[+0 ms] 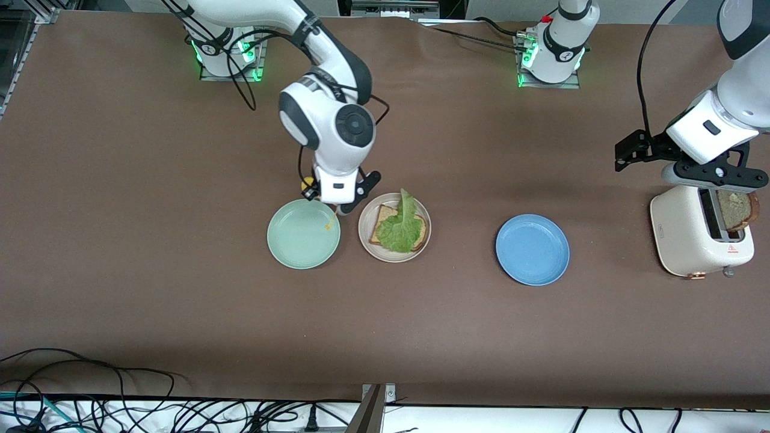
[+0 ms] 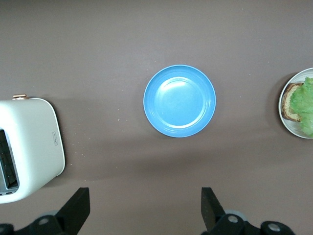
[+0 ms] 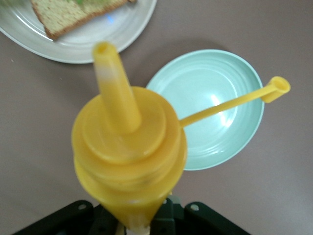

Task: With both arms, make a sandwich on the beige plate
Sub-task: 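Carry the mustard bottle over the bread on the beige plate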

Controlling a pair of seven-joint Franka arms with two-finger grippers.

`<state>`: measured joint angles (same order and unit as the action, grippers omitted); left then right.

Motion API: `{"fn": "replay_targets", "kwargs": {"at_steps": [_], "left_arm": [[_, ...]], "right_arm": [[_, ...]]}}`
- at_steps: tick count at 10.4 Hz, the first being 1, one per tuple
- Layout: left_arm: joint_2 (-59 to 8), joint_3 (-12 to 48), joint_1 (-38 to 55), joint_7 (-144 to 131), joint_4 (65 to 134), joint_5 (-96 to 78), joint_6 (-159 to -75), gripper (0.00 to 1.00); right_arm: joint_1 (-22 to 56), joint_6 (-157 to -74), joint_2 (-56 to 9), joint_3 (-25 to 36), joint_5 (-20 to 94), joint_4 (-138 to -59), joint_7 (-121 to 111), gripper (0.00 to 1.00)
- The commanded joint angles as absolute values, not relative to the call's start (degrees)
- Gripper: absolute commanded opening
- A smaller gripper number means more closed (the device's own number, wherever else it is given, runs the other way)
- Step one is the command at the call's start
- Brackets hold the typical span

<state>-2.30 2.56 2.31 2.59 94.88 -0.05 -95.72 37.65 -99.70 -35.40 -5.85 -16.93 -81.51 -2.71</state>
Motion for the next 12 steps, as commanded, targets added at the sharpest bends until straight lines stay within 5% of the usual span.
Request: {"fn": "replay_targets", "kwargs": {"at_steps": [1,12], "left_arm": [[-2.37,2.55,2.64,1.85,93.87,0.88,-94.75,1.00],[-2.37,2.55,2.55,2.02,93.87,0.79,-94.75,1.00]], "right_arm": [[43.13,-93.98,-41.64,-1.34,-18.11,-71.84,-2.02,0.01],[53.08,-86.49,-55.81,4.73,-19.25,-61.96,-8.06,0.00]]}}
